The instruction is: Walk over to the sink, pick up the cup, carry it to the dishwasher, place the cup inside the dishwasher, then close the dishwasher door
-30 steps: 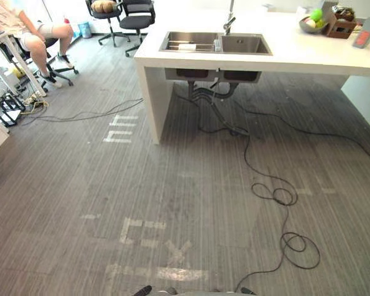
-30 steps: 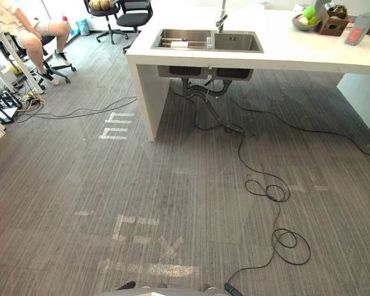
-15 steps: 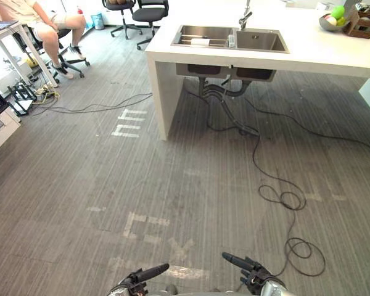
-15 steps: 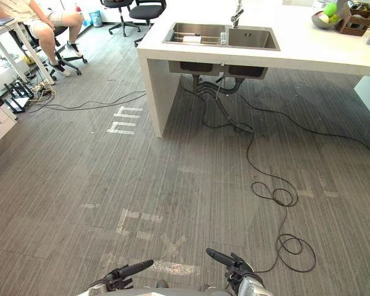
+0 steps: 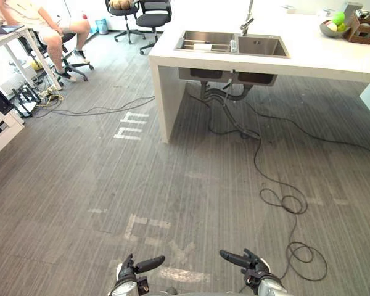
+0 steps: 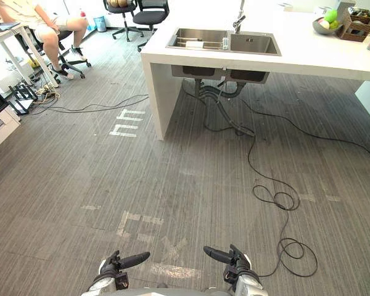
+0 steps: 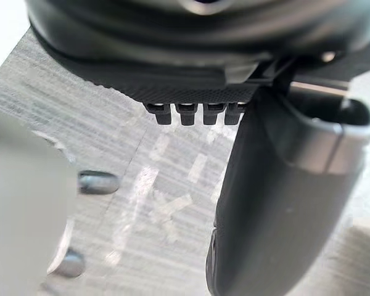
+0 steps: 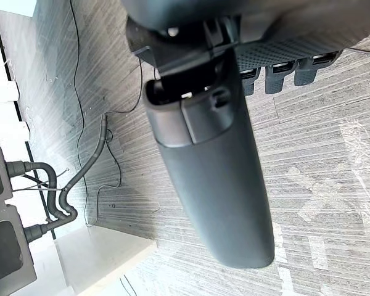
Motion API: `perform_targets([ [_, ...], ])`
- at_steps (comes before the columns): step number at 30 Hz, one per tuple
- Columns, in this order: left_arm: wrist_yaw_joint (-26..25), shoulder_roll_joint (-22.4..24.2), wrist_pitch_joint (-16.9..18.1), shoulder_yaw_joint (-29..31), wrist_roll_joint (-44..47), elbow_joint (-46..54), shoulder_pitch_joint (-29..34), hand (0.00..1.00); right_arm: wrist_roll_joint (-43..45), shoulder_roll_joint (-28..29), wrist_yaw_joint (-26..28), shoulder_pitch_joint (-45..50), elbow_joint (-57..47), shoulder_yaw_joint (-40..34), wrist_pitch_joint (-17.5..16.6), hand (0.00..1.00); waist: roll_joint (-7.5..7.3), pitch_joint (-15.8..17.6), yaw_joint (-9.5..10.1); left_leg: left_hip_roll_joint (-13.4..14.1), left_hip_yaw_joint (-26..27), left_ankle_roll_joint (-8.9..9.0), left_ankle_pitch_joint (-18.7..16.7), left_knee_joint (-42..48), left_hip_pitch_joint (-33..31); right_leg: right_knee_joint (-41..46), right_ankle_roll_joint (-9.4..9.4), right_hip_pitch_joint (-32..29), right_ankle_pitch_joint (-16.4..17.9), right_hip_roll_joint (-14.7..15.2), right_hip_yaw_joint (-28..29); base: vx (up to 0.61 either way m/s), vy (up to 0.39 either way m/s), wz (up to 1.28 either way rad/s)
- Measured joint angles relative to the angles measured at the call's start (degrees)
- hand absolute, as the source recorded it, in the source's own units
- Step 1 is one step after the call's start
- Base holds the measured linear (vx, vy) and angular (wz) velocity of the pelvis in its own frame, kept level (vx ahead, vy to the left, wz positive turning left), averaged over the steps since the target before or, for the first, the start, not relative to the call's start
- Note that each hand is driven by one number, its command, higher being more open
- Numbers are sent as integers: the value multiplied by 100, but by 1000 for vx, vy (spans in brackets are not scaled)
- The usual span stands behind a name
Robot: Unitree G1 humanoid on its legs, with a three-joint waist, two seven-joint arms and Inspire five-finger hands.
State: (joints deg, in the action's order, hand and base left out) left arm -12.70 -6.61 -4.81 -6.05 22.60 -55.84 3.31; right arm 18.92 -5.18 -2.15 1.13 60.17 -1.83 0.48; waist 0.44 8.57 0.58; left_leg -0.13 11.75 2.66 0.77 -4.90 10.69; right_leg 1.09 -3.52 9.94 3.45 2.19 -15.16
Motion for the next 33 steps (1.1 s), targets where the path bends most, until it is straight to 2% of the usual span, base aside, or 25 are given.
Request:
perform_targets([
  [4, 70, 7, -27, 166, -125, -95, 43, 100, -52, -24, 67, 82, 8, -9, 52, 100, 2, 1, 7, 0, 176, -23, -14, -23, 61, 1, 81, 3, -52, -1, 112, -57, 8, -20],
  [8, 423, -1, -245, 224, -120, -152, 30, 100, -98, -28, 157, 93, 14, -21, 75, 100, 4, 0, -4, -7, 293, -43, -11, -27, 145, -5, 171, 36, -111, -7, 235, -58, 8, -15],
  [12, 687, -24, -464, 248, 374, -258, 4, 100, 10, -18, 226, 112, 124, -176, 277, 100, -2, -4, 2, -14, 273, -91, 12, -36, 202, -12, 181, 97, -118, -9, 222, -48, -5, 2],
  [17, 847, -16, -511, 346, 570, -302, 3, 100, 260, -85, 224, 238, 267, -310, 527, 100, -28, 11, 0, -28, 229, -215, -4, -39, 165, 0, 163, 50, -65, -6, 179, -27, -4, 4],
  [19, 885, -89, -547, 335, 776, -325, 0, 100, 664, -86, 181, 301, 247, -526, 694, 100, -60, 0, -20, -82, 282, -376, -92, -33, 33, 666, 79, -387, 315, 169, 78, 8, 21, 2],
  [20, 919, -116, -550, 327, 826, -344, -7, 100, 706, -86, 171, 308, 246, -558, 699, 100, -82, 8, -35, -112, 308, -399, -107, -28, 10, 918, 17, -518, 454, 259, 35, 57, 59, 19],
  [21, 971, -128, -538, 270, 848, -366, -51, 100, 810, -103, 163, 315, 247, -573, 699, 100, -127, 33, -70, -181, 326, -441, -126, -17, -5, 1481, -141, -713, 685, 444, -22, 80, 41, 22],
  [22, 982, -136, -517, 182, 878, -417, -108, 100, 835, -122, 166, 297, 249, -571, 696, 100, -132, 64, -83, -209, 321, -524, -127, -6, -3, 1880, -175, -881, 721, 540, -41, 99, 60, 19],
  [24, 1005, -259, -476, 41, 900, -585, -315, 100, 853, -136, 158, 100, 267, -516, 648, 100, -202, 239, -40, -269, 319, -627, -232, 307, 50, 3665, -212, -1604, 628, 985, -88, 104, 62, 5],
  [25, 972, -295, -459, -3, 922, -588, -384, 100, 876, -125, 160, 57, 269, -500, 605, 100, -243, 349, -57, -263, 285, -659, -285, 372, 150, 4029, -225, -1721, 584, 1079, -103, 147, 38, 11],
  [26, 911, -359, -418, -115, 992, -587, -428, 100, 908, -118, 177, 20, 267, -448, 528, 100, -267, 465, -63, -214, 245, -654, -426, 509, 245, 4260, -209, -1830, 823, 1124, -120, 159, 15, 15],
  [28, 927, -361, -393, -142, 997, -574, -438, 100, 879, -125, 194, -19, 259, -385, 434, 100, -247, 492, -72, -67, 201, -618, -636, 716, 264, 3996, -231, -1998, 911, 1087, -173, 141, 0, 14],
  [29, 968, -375, -386, -194, 978, -534, -442, 100, 842, -124, 210, -20, 231, -332, 360, 100, -248, 495, -89, 13, 149, -582, -742, 818, 286, 3556, -228, -2085, 905, 1029, -178, 186, -49, 17],
  [31, 974, -385, -385, -292, 882, -375, -453, 100, 836, -127, 214, -35, 120, -273, 347, 100, -229, 528, -133, 147, 53, -532, -933, 988, 311, 2729, -198, -2199, 726, 881, -53, 238, -89, 24],
  [33, 940, -383, -440, -327, 909, 20, -452, 100, 850, -118, 210, -37, -59, -256, 365, 100, -274, 592, -140, 240, -39, -301, -1183, 1272, 365, 1291, -239, -2202, 8, 772, 116, 265, -142, 23],
])
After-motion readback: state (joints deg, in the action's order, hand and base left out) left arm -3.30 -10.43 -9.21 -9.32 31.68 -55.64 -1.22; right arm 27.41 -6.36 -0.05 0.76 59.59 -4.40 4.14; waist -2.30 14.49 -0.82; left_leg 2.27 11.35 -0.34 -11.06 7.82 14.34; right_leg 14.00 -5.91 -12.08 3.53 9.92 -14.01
